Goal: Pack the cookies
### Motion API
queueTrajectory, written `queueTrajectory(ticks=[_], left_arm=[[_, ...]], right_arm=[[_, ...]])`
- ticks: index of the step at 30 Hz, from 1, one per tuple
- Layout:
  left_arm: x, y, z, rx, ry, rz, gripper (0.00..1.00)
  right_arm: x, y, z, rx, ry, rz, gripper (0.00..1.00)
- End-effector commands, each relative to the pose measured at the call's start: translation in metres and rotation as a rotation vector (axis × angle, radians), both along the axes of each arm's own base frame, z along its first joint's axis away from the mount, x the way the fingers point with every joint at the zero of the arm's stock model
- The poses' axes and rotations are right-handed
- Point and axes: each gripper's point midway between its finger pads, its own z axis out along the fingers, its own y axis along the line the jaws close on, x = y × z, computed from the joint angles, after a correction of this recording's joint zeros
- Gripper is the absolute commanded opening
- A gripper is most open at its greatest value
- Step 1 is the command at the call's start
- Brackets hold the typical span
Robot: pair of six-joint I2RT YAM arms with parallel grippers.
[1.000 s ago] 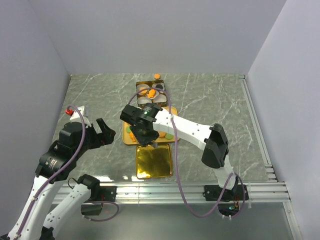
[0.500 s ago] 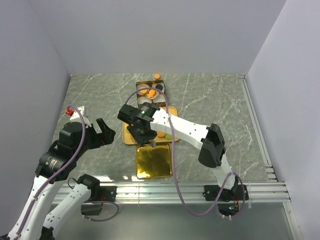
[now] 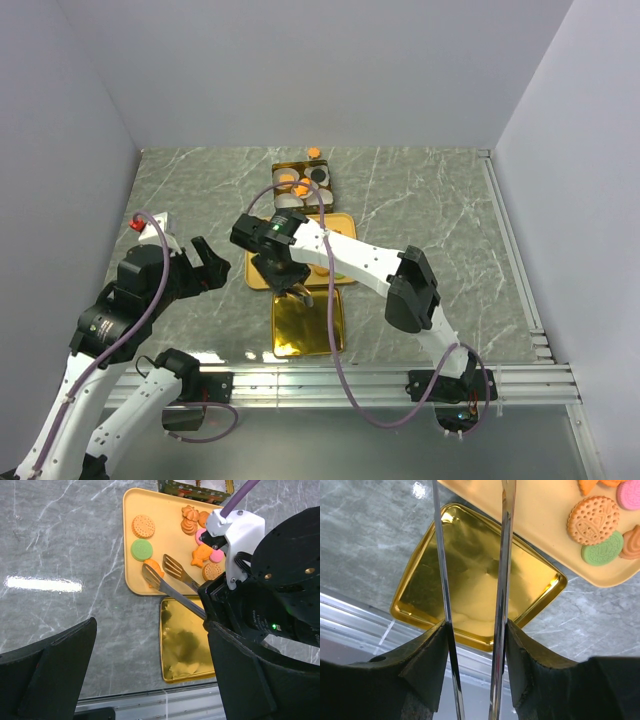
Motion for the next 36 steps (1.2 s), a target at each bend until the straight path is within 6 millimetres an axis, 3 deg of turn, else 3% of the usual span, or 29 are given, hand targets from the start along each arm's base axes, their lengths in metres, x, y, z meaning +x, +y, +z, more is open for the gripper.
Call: queueTrajectory(ticks=[1,5,12,16,26,33,36], left_arm=[[0.001,0.001,0.005,-0.010,-0.017,0.012,0.99],[0.001,0.001,0.005,-0.009,-0.016,0.012,0.99],[0.001,0.001,0.004,-0.008,-0.016,0.011,0.99],[0.001,0.000,0.004,-0.008,-0.014,0.007,0.99],[0.002,0.000,0.003,-0.007,-0.010,0.005,0.99],[0.002,-0.002,0.002,-0.005,-0.008,-0.010,0.99],[0.003,-0.002,0.002,-0.005,-0.008,-0.010,1.00]], right_arm=[[0.002,0.007,0.017,0.029,-0.028,0.018,0.54],[0.003,0.006,0.017,0.028,-0.029,0.020,0.51],[0.001,0.008,0.014,0.027,-0.023,0.018,0.34],[0.009,0.005,0.021,0.025,-0.068,-0.004,0.33],[0.028,0.005,0.080,0.190,-0.187,-0.093,0.31],[0.067,-0.009,0.126,0.328,-0.261,-0.222,0.31],[0.088,-0.018,0.136,0.369,-0.267,-0.279,0.32]])
